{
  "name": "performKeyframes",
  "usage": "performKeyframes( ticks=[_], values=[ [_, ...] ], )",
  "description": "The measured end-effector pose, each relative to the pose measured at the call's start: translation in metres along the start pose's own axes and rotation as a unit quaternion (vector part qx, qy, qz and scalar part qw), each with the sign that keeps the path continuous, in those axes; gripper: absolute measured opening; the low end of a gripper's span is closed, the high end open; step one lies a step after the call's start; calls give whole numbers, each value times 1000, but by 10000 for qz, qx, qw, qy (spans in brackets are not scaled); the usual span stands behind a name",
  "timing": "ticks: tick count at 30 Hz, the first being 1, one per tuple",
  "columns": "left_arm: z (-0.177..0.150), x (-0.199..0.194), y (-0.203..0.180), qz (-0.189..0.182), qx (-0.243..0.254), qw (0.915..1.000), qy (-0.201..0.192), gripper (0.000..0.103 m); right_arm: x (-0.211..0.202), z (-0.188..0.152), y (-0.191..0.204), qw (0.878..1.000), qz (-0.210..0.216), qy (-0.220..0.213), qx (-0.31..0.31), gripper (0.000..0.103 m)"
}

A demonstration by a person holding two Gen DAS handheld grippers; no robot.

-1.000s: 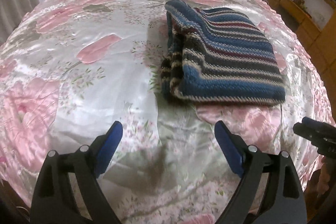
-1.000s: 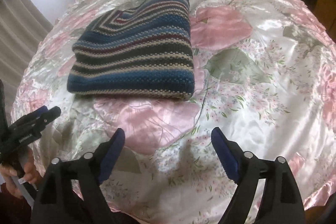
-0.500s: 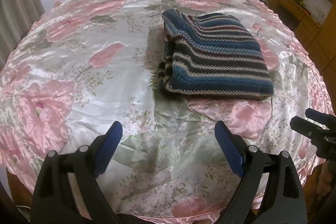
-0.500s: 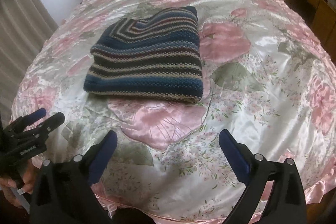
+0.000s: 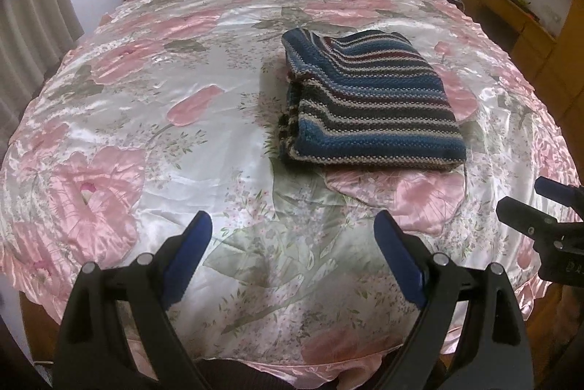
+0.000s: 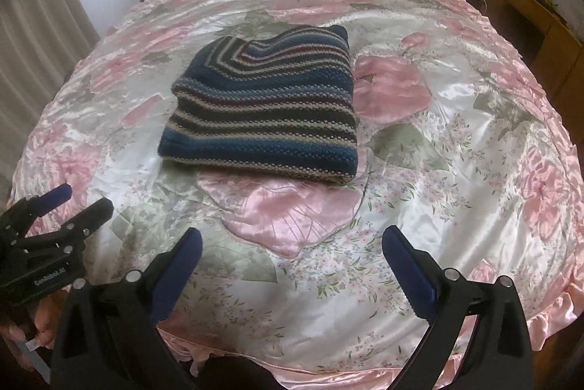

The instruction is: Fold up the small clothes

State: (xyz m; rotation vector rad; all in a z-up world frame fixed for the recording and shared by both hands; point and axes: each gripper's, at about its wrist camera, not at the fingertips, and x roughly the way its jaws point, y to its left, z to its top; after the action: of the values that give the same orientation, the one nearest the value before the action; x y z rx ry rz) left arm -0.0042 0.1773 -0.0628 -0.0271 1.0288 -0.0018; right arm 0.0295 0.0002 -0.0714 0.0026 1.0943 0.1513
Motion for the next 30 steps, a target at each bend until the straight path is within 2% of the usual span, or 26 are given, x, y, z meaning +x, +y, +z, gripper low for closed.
performKeyframes(
  ticks=[22,30],
  values=[
    [0,10,5,106,52,9999,48,90,12,1,-6,9999,-51,95,87,99],
    [0,10,5,137,58,9999,40,90,9,2,-6,9998,-182,-35,24,99]
  ],
)
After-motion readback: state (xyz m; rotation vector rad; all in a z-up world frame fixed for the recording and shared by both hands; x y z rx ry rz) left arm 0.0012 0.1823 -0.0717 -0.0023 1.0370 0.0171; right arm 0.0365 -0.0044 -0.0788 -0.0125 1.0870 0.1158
